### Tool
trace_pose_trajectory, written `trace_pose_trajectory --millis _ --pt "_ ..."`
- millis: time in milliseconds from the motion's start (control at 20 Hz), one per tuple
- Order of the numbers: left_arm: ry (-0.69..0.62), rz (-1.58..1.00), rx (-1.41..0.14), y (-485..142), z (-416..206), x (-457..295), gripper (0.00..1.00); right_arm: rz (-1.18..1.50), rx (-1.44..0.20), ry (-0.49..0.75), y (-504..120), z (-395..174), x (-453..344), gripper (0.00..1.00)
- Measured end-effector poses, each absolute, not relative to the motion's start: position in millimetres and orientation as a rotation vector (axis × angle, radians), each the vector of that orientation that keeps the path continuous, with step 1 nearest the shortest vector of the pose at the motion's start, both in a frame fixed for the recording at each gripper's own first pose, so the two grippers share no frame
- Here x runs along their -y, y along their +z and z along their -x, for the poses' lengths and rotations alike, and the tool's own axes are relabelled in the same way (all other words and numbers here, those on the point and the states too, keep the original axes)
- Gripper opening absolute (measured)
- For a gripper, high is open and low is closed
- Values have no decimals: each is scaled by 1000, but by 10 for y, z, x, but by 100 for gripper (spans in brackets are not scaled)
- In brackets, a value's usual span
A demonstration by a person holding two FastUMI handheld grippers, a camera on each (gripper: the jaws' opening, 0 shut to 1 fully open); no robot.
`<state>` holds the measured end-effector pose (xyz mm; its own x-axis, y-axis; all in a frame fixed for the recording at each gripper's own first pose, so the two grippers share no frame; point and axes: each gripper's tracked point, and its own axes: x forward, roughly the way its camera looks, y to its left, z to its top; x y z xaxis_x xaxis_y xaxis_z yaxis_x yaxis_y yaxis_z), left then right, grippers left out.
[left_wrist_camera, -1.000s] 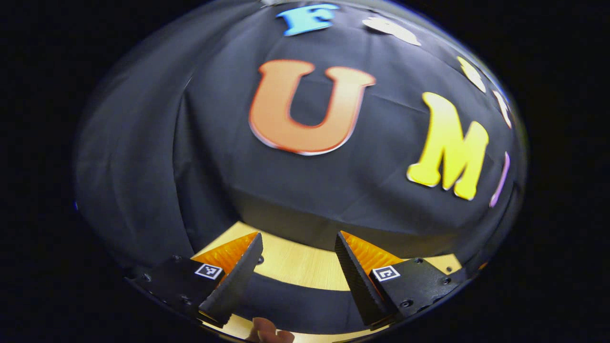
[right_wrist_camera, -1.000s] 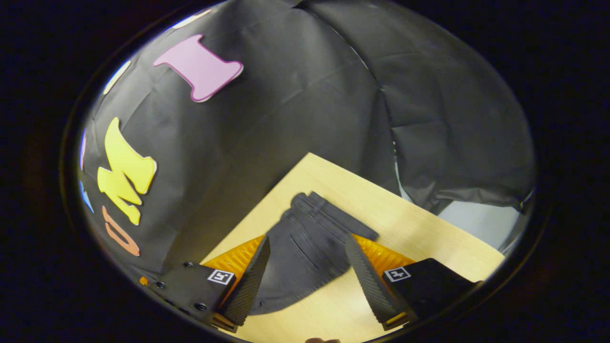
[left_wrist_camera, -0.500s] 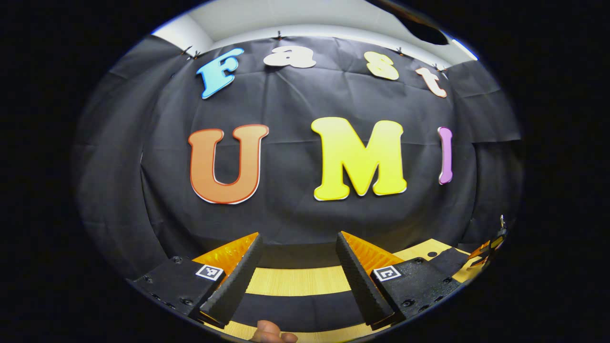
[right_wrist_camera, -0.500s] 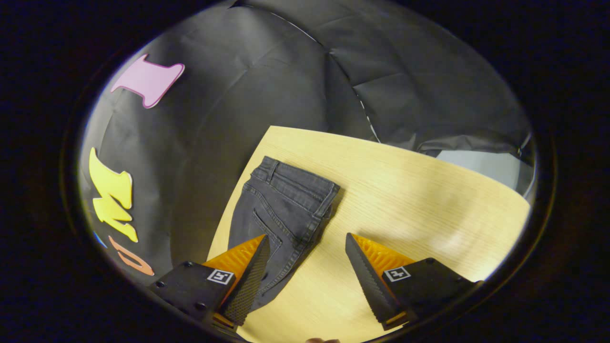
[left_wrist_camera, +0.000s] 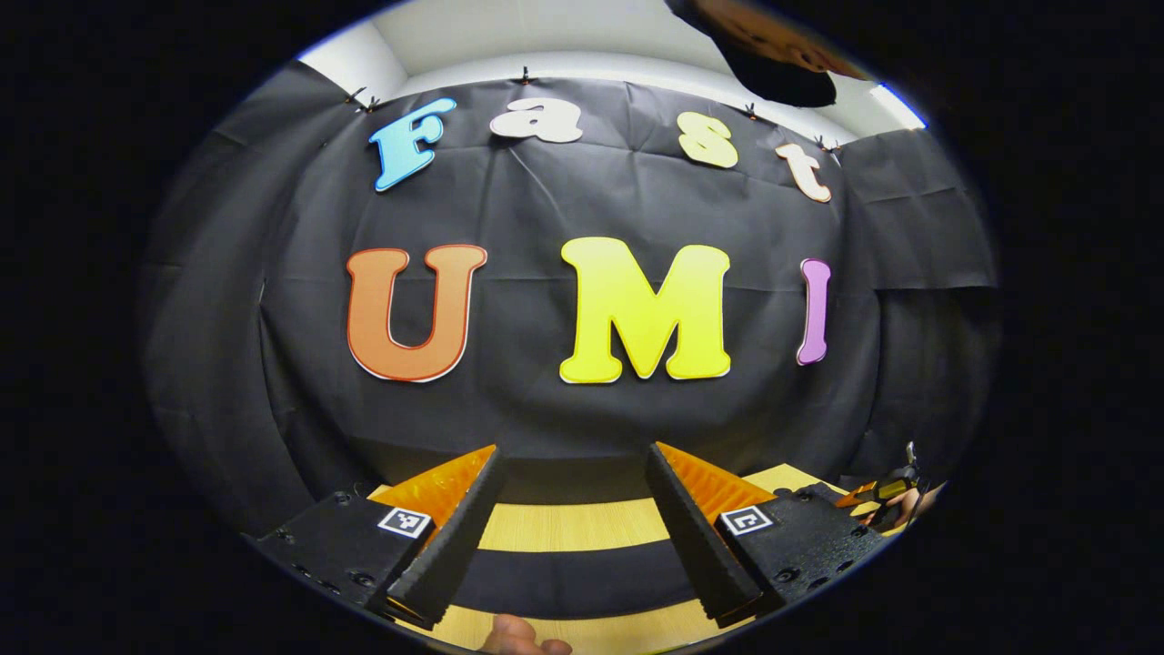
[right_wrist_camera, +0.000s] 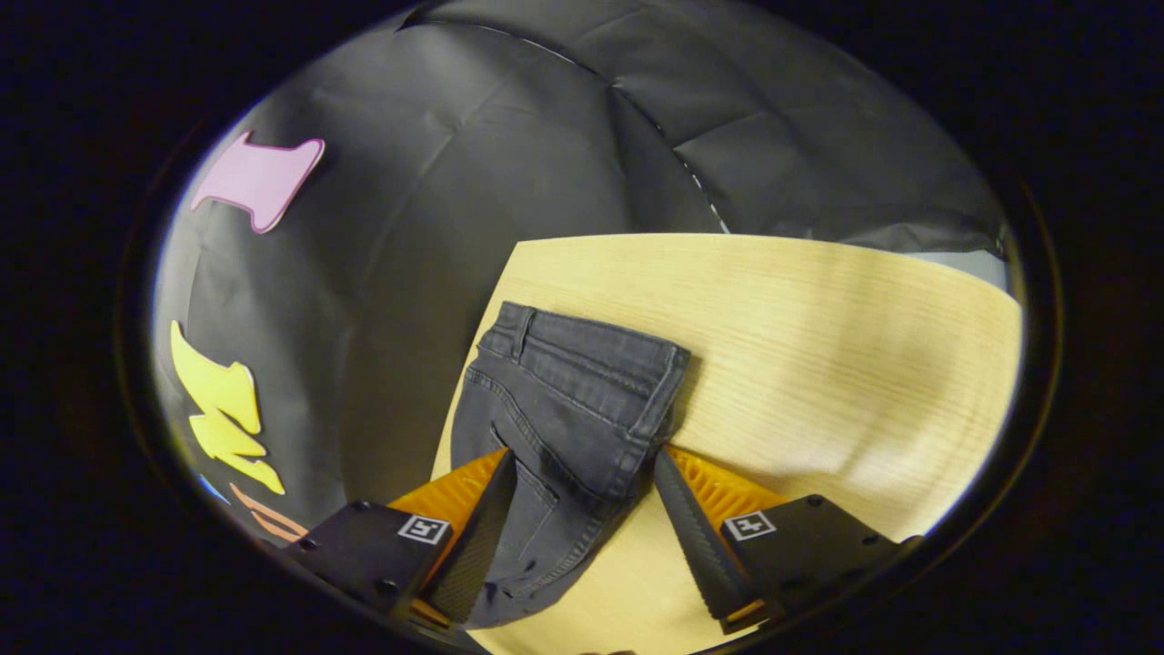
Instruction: Grasp the waist and the cuffs of the jeans and fold them to make the two legs overlap; first hold the waist and fold one-third of the jeans toward the cuffs, then hold the cuffs and fold the remaining one-third in the same direction to finish folding.
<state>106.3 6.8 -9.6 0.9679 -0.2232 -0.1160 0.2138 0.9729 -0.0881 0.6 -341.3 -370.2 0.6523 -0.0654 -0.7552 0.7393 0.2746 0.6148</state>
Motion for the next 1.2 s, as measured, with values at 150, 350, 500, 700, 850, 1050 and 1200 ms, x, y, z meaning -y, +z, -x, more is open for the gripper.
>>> trace_pose_trajectory --millis 150,350,500,700,850,1050,1200 --pt "-204 70 -139 -100 -1043 -125 99 -1152 -705 -645 -3883 66 3520 36" --pt "-194 71 -158 -105 -1022 -130 100 -1096 -709 -659 -3881 59 3490 1" --pt "-203 60 -164 -115 -1018 -97 99 -1041 -715 -646 -3818 32 3491 1" --pt "-199 62 -152 -77 -1021 -106 99 -891 -703 -629 -3563 -64 3429 1" --pt "-197 68 -152 -70 -1022 -130 99 -754 -667 -607 -3203 -154 3338 1" --pt "-189 76 -138 -20 -956 -199 99 -557 -597 -557 -2629 -400 2997 1" --pt "-170 85 -140 -35 -905 -298 99 -416 -538 -478 -2251 -626 2589 0"
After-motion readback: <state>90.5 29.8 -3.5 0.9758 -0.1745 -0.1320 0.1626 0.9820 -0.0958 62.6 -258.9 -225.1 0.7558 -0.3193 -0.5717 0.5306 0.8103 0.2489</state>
